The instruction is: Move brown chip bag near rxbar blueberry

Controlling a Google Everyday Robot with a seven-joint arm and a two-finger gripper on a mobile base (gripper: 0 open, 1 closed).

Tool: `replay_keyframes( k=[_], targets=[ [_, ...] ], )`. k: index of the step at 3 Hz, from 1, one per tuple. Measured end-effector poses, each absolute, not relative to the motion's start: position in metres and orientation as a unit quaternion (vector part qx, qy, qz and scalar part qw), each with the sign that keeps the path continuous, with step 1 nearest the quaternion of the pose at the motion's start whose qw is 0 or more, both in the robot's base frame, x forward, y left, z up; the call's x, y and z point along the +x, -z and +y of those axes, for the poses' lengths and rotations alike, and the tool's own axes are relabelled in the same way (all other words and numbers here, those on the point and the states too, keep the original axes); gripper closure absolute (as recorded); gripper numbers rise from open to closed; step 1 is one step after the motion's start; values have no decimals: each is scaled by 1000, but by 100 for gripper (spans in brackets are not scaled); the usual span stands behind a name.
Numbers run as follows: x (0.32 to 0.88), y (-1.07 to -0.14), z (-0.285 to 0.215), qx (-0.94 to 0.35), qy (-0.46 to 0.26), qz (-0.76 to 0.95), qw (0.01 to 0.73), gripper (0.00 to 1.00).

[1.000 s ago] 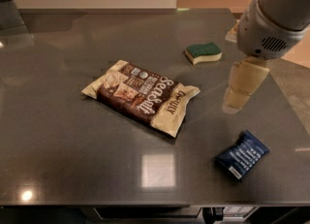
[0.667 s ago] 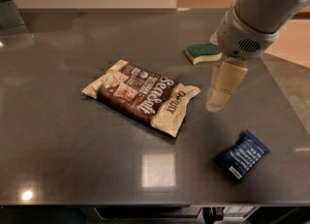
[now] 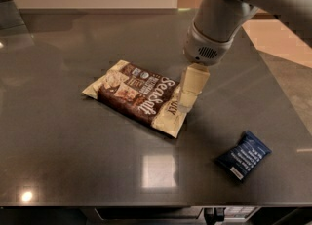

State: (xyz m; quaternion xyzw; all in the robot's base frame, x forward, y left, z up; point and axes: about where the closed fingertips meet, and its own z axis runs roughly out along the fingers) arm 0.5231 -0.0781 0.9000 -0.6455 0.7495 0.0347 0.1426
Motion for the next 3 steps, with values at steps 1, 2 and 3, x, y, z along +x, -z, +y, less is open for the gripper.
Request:
replay_keyframes(
  k=[1, 2, 3],
  targets=[
    [534, -877, -62, -638, -58, 757, 126, 0],
    [539, -858, -50, -633, -70, 763, 112, 0],
    [542, -844, -46, -629, -75, 767, 101, 0]
  ],
)
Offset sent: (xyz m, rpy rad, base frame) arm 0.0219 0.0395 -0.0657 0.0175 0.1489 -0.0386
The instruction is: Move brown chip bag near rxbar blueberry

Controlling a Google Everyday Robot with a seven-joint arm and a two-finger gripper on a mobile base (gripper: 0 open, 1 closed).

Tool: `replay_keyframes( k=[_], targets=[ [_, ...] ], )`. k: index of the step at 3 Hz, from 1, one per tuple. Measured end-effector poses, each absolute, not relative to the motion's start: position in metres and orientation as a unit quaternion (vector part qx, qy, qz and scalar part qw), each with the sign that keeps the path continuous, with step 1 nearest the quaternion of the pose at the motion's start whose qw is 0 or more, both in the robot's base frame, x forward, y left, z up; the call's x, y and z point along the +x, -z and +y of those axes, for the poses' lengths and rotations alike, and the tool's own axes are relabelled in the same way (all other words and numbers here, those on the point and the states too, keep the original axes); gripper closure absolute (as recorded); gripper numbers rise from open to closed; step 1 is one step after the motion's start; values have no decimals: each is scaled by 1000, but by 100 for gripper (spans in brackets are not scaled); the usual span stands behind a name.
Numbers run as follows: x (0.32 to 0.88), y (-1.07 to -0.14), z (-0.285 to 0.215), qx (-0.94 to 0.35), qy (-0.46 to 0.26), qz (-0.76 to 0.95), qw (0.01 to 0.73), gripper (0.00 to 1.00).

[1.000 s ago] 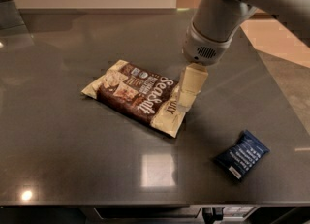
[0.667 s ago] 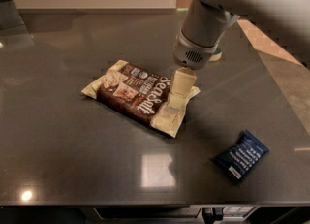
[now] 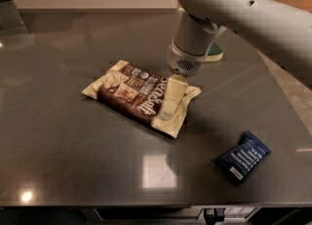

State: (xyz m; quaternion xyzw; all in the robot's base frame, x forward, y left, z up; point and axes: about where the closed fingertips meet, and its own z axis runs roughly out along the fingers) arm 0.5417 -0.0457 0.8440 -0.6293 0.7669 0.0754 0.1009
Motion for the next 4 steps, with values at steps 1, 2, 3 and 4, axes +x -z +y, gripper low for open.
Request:
replay_keyframes(
  k=[1, 2, 3, 4],
  targets=[
    [544, -837, -46, -626, -71, 771, 97, 0],
    [544, -834, -50, -622, -64, 774, 94, 16],
    [538, -838, -54, -621, -63, 776, 94, 39],
    [530, -846, -62, -619, -65, 777, 98, 62]
  ],
)
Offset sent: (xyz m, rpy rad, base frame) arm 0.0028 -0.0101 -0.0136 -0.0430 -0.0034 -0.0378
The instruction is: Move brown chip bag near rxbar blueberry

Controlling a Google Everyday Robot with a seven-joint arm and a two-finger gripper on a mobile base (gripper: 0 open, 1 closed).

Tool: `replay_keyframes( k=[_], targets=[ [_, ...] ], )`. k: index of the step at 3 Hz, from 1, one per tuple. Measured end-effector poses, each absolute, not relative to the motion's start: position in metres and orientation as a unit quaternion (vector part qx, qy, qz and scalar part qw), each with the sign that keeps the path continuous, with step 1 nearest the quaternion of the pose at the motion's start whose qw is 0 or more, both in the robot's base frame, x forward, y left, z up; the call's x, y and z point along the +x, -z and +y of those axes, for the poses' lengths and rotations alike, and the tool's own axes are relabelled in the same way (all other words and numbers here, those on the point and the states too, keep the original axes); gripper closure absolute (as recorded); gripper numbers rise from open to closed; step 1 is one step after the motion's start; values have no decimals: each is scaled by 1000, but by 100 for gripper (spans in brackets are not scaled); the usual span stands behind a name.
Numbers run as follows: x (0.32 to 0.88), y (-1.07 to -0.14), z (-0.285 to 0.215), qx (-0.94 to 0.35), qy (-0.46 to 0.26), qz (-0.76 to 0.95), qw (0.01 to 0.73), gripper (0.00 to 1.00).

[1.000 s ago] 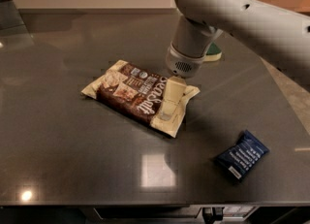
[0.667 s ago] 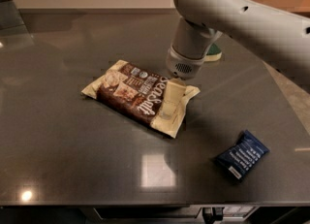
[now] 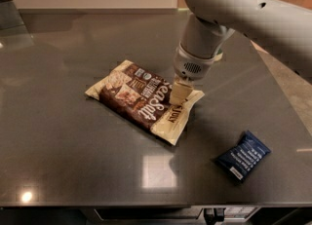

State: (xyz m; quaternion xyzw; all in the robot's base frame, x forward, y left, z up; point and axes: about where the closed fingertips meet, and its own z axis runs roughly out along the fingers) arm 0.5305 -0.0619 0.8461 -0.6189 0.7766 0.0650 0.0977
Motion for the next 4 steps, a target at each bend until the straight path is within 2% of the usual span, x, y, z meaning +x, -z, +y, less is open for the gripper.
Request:
replay_keyframes(
  k=[1, 2, 4],
  targets=[
    [524, -856, -76, -615, -64, 780, 101, 85],
    [521, -862, -85, -612, -62, 782, 103, 100],
    [485, -893, -151, -600, -61, 792, 92, 100]
  ],
)
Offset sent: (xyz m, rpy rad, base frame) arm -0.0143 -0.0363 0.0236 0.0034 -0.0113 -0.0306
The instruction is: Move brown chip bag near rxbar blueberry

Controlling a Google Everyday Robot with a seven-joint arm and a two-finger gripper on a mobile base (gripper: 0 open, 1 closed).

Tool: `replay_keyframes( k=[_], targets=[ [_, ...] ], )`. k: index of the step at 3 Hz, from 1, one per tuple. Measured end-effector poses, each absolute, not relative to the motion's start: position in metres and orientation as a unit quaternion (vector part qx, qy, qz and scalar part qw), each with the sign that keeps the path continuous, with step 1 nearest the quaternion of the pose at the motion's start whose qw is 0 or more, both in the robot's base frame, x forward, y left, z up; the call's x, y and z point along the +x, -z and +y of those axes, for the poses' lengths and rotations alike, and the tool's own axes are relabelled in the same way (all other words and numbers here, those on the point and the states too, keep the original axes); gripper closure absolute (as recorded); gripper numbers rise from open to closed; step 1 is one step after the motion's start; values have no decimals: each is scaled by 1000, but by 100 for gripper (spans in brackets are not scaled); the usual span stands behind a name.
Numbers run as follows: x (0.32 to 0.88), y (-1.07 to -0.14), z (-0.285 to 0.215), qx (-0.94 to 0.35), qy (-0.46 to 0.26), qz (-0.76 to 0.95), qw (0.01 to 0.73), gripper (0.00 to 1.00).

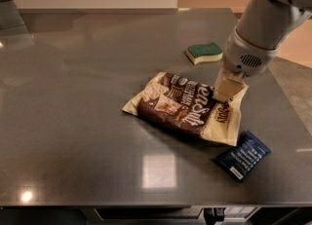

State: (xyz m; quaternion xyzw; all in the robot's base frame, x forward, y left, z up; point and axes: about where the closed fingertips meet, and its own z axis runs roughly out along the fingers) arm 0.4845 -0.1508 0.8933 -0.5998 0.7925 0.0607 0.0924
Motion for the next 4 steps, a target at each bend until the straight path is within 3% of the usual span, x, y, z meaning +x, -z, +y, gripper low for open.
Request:
replay_keyframes(
  k=[1, 4],
  targets=[
    [466, -903, -172, -591, -65, 799, 91, 85],
    [447, -905, -185, -587, -72, 800, 97, 15]
  ],
)
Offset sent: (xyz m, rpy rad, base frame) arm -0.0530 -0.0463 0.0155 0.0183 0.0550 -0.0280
